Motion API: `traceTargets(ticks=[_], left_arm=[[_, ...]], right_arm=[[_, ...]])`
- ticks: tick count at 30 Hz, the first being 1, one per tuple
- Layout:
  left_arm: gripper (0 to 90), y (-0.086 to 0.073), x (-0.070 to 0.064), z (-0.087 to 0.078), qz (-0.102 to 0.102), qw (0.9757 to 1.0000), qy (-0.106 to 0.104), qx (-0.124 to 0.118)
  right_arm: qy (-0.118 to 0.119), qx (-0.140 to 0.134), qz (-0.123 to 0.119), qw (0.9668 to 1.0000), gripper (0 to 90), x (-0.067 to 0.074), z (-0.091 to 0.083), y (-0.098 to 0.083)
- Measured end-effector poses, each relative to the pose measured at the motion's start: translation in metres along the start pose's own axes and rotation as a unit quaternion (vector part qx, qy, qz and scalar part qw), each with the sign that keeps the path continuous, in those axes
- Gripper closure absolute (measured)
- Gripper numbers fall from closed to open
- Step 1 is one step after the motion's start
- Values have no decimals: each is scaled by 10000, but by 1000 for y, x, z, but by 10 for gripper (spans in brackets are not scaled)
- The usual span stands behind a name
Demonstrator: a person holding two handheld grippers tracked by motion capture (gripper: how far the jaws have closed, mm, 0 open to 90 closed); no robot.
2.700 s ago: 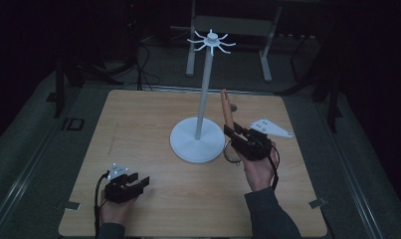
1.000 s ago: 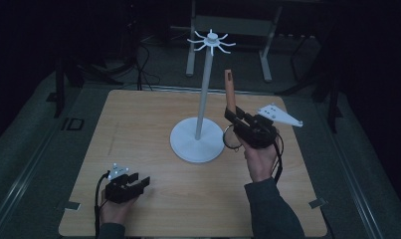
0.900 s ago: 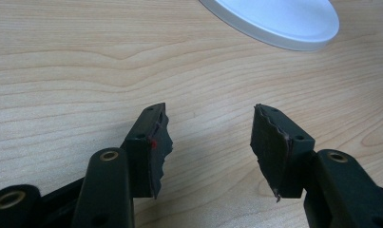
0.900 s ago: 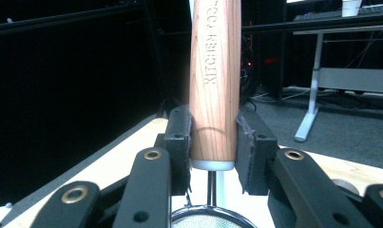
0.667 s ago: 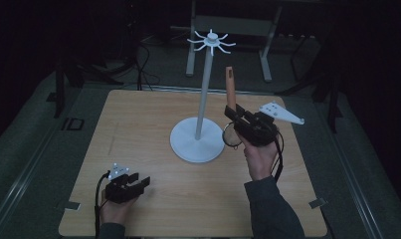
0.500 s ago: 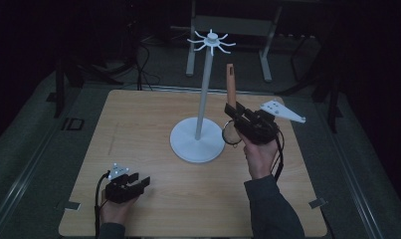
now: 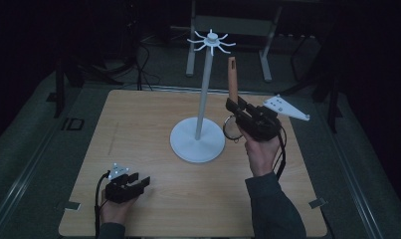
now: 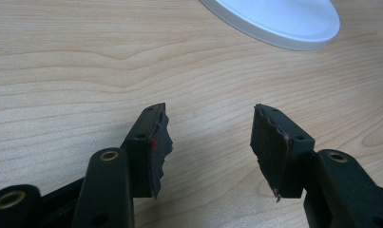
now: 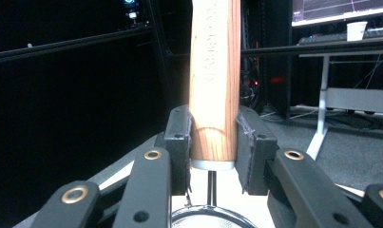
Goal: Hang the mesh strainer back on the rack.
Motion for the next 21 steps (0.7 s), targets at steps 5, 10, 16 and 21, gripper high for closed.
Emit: traceTargets(ticks=[5,10,16,21], left_arm=[[468,0,0,0,3,10000,0,-1],[468,0,0,0,-3,10000,-6,4],[468,0,0,0,-3,10000,-1,2],[468,0,0,0,-2,10000,-1,5]], right_arm=[[66,-83,-8,9999,695,1,2,4],[104,-117,-83,9998,695,4,4,7],[92,-164,-79,9998,695,3,7,13],[115,-124,-10,9999,695,0,13,16]])
Point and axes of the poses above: each handheld gripper's, and its own axes: z roughly forward along the jaws, y roughly out of its top, x roughly to its left, the point moved 7 cm from there along z, roughly forward along the jaws, and after that the axes turned 9 degrees about z, right-handed, at the moved point
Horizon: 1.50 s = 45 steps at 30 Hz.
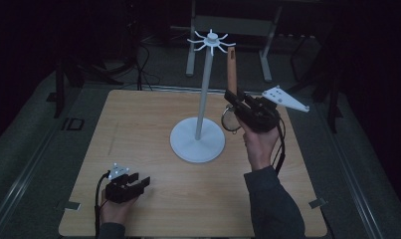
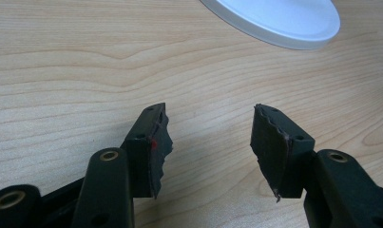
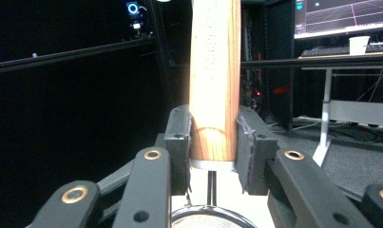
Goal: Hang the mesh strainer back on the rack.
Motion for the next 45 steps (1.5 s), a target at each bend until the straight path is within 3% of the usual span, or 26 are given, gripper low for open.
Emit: traceTargets(ticks=[19,22,31,39,45], left_arm=[[468,0,0,0,-11,10000,-11,-11],[468,0,0,0,-8,10000,-9,-6],[468,0,-1,0,3,10000,-21,-7],[468,0,-1,1,16,10000,-20,3],[468,0,-1,1,-1,10000,-14,-17]], right_arm=[[444,378,316,9978,689,-4,21,-3],[409,446,303,9977,679,-5,23,-4],[189,336,256,9989,513,-11,20,-3],[-33,218,156,9996,452,-15,13,-2],[-156,332,-59,9993,446,-16,10,-5]])
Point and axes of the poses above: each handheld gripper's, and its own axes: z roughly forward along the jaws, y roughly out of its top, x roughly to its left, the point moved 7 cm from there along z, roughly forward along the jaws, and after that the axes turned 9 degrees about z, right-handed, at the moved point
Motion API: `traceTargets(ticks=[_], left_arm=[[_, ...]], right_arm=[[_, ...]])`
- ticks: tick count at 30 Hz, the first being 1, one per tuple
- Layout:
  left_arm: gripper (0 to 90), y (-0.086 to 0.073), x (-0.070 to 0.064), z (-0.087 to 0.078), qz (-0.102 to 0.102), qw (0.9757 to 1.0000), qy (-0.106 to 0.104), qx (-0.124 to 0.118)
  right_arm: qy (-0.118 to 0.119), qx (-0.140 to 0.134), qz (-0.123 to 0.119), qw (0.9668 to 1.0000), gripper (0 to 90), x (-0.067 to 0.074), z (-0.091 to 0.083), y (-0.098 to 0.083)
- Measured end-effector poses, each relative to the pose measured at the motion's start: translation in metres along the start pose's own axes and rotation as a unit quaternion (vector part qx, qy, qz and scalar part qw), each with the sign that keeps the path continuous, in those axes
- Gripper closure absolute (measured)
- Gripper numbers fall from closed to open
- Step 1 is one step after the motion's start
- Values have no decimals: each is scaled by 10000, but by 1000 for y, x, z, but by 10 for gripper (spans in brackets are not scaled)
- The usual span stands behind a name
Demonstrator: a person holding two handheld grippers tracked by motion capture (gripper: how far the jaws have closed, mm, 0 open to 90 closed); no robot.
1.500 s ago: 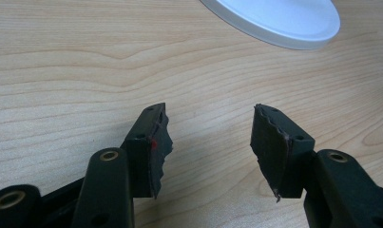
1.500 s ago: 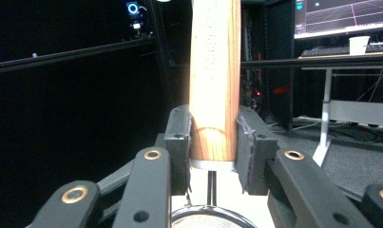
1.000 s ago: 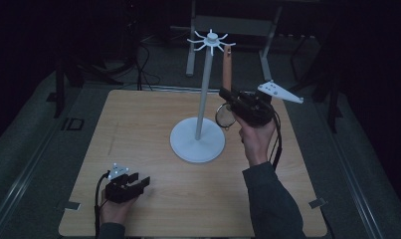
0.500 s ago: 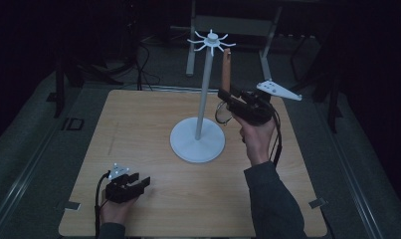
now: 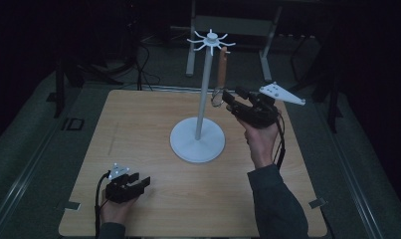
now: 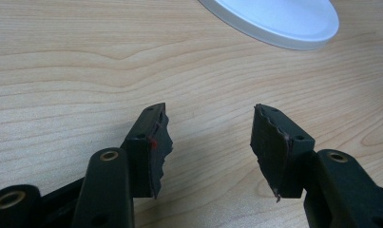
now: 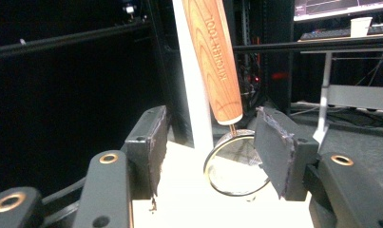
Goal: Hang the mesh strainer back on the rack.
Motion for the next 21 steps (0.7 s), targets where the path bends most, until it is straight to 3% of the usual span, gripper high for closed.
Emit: traceTargets(ticks=[11,17,21], left_arm=[[468,0,0,0,-4,10000,2,-2],[468,0,0,0,20,10000,7,7],[468,1,0,1,13,10000,7,5]], right_arm=[[-135,179,3,9997,442,-10,-2,-7],[-440,516,-157,9976,438,-26,-5,-26],[-567,705,-109,9958,435,-36,-6,-39]])
Point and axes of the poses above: each handheld gripper's, and its own axes: z roughly forward along the jaws, y roughly out of its top, x roughly to its left, the point moved 7 cm from there along z, roughly forward along the jaws, and after that the axes turned 9 degrees about z, right-handed, at the moved point
